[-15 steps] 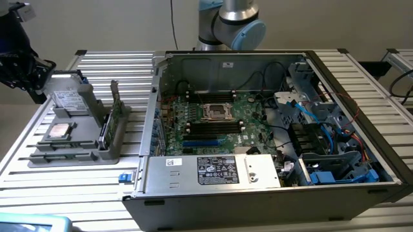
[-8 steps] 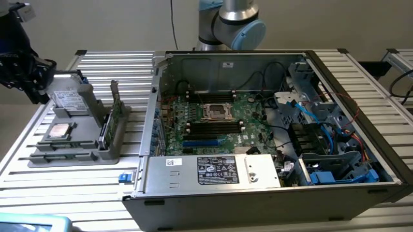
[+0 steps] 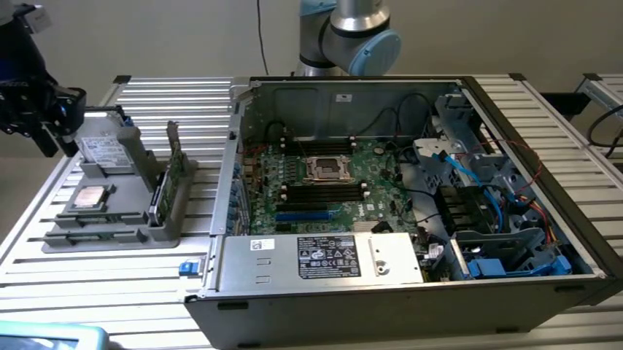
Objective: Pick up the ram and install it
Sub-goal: 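Pick up the ram and move it above insertion slot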
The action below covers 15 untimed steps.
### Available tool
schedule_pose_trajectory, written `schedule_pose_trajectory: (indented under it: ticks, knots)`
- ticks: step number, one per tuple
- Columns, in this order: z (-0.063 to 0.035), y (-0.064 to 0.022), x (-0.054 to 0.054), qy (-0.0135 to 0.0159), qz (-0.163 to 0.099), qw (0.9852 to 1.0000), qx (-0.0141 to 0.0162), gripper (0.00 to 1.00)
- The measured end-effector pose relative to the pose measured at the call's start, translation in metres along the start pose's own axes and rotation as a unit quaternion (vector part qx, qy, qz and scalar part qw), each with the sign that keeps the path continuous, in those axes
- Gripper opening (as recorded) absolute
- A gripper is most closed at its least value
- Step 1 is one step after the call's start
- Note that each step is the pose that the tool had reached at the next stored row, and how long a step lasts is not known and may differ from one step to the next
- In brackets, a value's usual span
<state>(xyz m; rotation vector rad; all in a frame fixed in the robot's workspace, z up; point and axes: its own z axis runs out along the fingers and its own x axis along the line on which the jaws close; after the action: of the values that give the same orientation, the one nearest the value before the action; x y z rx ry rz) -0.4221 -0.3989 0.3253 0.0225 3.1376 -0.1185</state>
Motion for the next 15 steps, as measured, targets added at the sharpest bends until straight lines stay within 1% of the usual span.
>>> schedule_pose_trajectory:
  ticks: [3, 5, 7, 9, 12, 14, 15]
  knots:
    - [0.0001, 0.0, 0.0001, -0.002, -0.027, 0.9996, 0.0, 0.36]
    - [0.0003, 0.0001, 0.0001, -0.0032, -0.046, 0.999, 0.0003, 0.36]
    - [0.0004, 0.0, 0.0001, -0.0038, -0.064, 0.998, 0.0016, 0.36]
    - [0.0006, 0.0, 0.0001, -0.0044, -0.081, 0.9967, 0.0026, 0.36]
    - [0.0009, 0.0001, 0.0001, -0.0052, -0.109, 0.994, 0.0042, 0.36]
    - [0.0012, 0.0001, 0.0001, -0.0051, -0.125, 0.9921, 0.0071, 0.36]
    - [0.0012, 0.0001, 0.0001, -0.0048, -0.134, 0.9909, 0.0078, 0.36]
